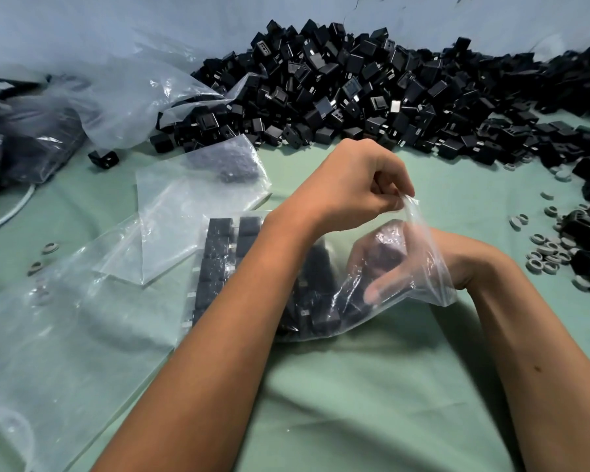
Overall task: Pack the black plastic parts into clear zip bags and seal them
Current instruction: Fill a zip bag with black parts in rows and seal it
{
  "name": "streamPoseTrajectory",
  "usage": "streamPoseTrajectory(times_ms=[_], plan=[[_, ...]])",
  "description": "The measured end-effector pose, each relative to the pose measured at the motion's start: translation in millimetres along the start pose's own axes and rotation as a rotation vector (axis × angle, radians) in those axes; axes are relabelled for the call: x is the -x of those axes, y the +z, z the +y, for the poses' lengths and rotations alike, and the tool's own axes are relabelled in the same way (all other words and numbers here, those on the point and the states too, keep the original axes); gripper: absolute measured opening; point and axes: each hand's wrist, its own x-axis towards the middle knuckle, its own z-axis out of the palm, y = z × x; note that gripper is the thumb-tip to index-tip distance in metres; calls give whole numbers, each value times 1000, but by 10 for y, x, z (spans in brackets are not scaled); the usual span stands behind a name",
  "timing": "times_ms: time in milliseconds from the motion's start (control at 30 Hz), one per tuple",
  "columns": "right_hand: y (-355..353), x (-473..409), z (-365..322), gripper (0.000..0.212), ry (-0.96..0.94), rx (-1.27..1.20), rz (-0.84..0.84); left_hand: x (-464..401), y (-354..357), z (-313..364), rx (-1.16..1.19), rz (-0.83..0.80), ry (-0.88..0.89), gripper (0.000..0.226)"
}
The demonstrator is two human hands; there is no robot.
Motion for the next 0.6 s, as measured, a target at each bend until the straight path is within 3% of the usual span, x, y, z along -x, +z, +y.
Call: streamPoseTrajectory(times_ms=[167, 367, 600], plan=[[9, 13, -57, 39, 49, 43, -56, 3, -9, -10, -4, -5, 16, 15], [10, 19, -82, 27, 27, 39, -165, 4, 2, -10, -7, -14, 18, 14], [-69, 34, 71, 26, 51, -10, -8, 43, -150, -126, 48, -25, -70, 22]])
